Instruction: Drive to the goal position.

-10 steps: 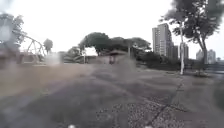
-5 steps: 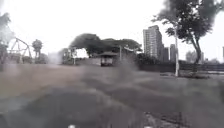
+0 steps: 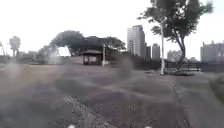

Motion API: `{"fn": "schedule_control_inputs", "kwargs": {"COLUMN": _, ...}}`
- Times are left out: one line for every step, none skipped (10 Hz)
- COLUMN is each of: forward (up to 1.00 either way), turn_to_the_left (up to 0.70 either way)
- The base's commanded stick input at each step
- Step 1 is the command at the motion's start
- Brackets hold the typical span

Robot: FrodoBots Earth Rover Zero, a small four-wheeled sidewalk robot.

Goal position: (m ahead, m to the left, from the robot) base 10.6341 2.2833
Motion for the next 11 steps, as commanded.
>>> {"fn": "schedule_control_inputs", "kwargs": {"forward": 1.00, "turn_to_the_left": 0.00}}
{"fn": "schedule_control_inputs", "kwargs": {"forward": 1.00, "turn_to_the_left": 0.00}}
{"fn": "schedule_control_inputs", "kwargs": {"forward": 1.00, "turn_to_the_left": 0.00}}
{"fn": "schedule_control_inputs", "kwargs": {"forward": 1.00, "turn_to_the_left": 0.00}}
{"fn": "schedule_control_inputs", "kwargs": {"forward": 1.00, "turn_to_the_left": 0.00}}
{"fn": "schedule_control_inputs", "kwargs": {"forward": 1.00, "turn_to_the_left": 0.00}}
{"fn": "schedule_control_inputs", "kwargs": {"forward": 1.00, "turn_to_the_left": 0.00}}
{"fn": "schedule_control_inputs", "kwargs": {"forward": 1.00, "turn_to_the_left": 0.04}}
{"fn": "schedule_control_inputs", "kwargs": {"forward": 1.00, "turn_to_the_left": 0.08}}
{"fn": "schedule_control_inputs", "kwargs": {"forward": 1.00, "turn_to_the_left": 0.11}}
{"fn": "schedule_control_inputs", "kwargs": {"forward": 1.00, "turn_to_the_left": 0.09}}
